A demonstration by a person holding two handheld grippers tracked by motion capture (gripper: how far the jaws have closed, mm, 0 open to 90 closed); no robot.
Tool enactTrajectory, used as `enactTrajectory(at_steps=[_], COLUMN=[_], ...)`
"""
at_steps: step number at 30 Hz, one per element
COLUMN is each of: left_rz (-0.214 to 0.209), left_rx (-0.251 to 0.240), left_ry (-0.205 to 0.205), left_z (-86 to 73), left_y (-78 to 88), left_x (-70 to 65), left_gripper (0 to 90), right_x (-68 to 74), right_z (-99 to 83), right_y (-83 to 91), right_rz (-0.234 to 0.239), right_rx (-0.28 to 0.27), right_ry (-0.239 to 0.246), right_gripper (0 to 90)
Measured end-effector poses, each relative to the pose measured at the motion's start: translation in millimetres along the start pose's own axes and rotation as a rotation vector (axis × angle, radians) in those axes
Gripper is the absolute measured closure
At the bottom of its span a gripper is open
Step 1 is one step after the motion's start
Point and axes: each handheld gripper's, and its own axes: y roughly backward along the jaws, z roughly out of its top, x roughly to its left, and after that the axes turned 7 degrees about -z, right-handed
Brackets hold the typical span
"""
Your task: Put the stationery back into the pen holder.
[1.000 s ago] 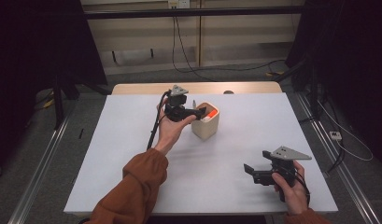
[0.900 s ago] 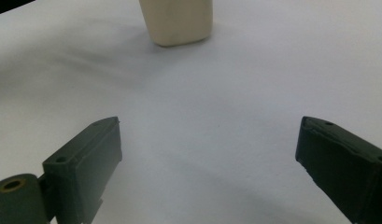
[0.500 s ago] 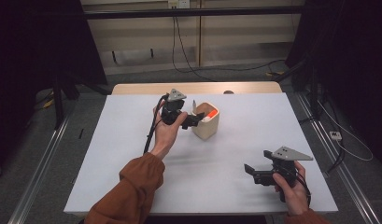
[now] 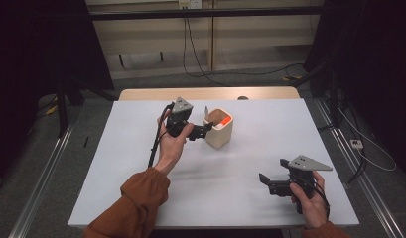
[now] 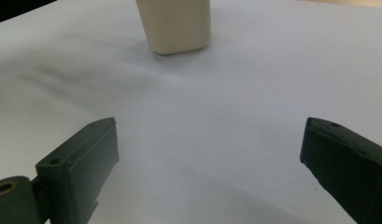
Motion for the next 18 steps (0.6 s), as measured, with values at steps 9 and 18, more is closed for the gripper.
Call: enactTrajectory(at_steps=[9, 18], left_rz=[0.01, 0.048], left_rx=[-0.008, -0.002], left_ry=[0.0, 0.022], left_z=[1.4, -8.6], left_y=[23.2, 41.4], left_x=[-10.4, -0.9], left_gripper=[4.5, 5.4], right_x=[2.6, 2.7], right_z=[-0.4, -0.8], right_y=[0.1, 0.9], right_rz=[0.003, 0.001], right_rx=[0.0, 0.0], right_ry=[0.012, 0.012], right_gripper=[4.4, 4.4])
